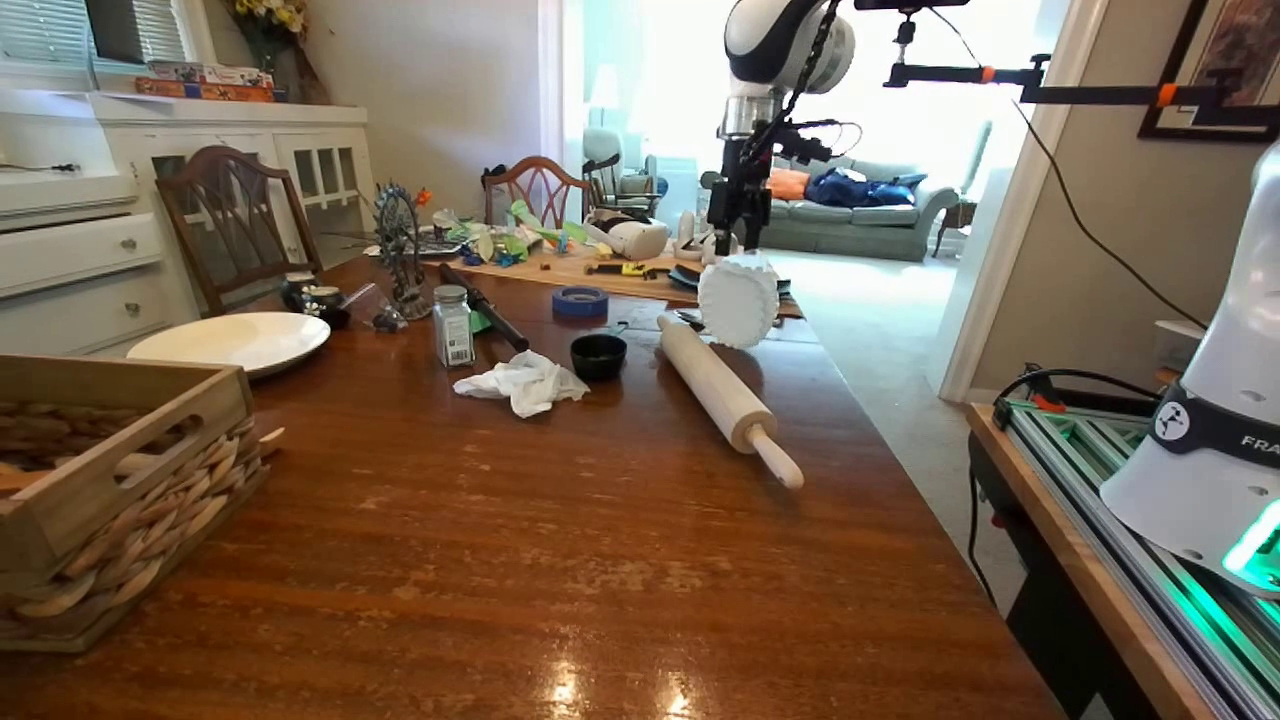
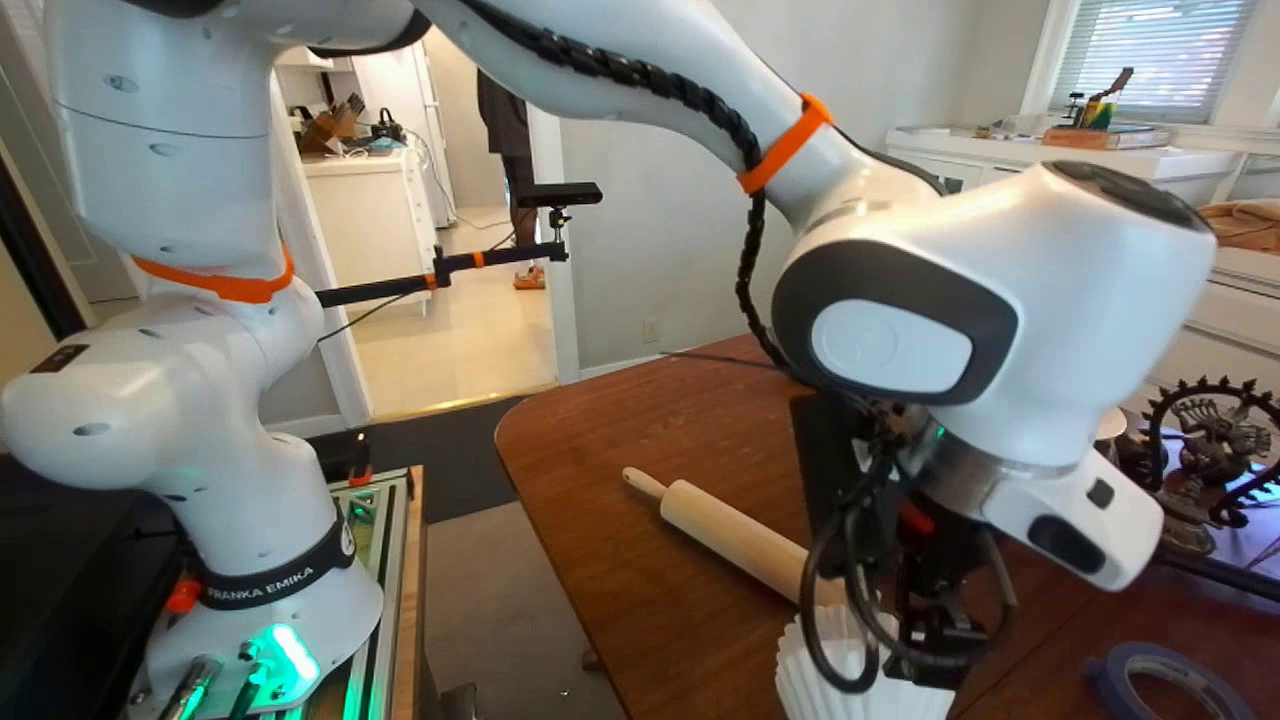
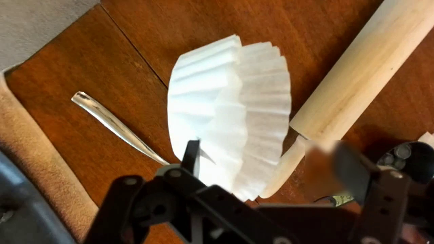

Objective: Move the white object to the right

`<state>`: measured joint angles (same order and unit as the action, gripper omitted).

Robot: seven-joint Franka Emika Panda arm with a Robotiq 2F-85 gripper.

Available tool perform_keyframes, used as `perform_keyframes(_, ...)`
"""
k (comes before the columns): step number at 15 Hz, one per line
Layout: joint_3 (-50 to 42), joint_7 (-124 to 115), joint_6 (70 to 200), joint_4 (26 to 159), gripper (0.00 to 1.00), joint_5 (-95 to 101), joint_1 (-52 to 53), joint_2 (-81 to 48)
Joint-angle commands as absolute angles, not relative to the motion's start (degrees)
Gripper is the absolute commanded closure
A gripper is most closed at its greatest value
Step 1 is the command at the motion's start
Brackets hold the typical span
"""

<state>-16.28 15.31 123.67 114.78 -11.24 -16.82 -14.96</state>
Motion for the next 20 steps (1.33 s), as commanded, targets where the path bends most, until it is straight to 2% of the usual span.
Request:
perform_keyframes(1,-15.91,8.99,125.40,118.21,0.00,2.43,-13.60,-11.81)
perform_keyframes(7,-15.08,6.01,127.40,120.51,0.00,13.34,-12.58,-10.99)
perform_keyframes(13,-14.40,7.94,132.31,123.17,0.00,12.84,-13.32,-9.70)
perform_keyframes(20,-9.29,30.92,142.75,129.13,0.00,-13.94,-18.67,-5.72)
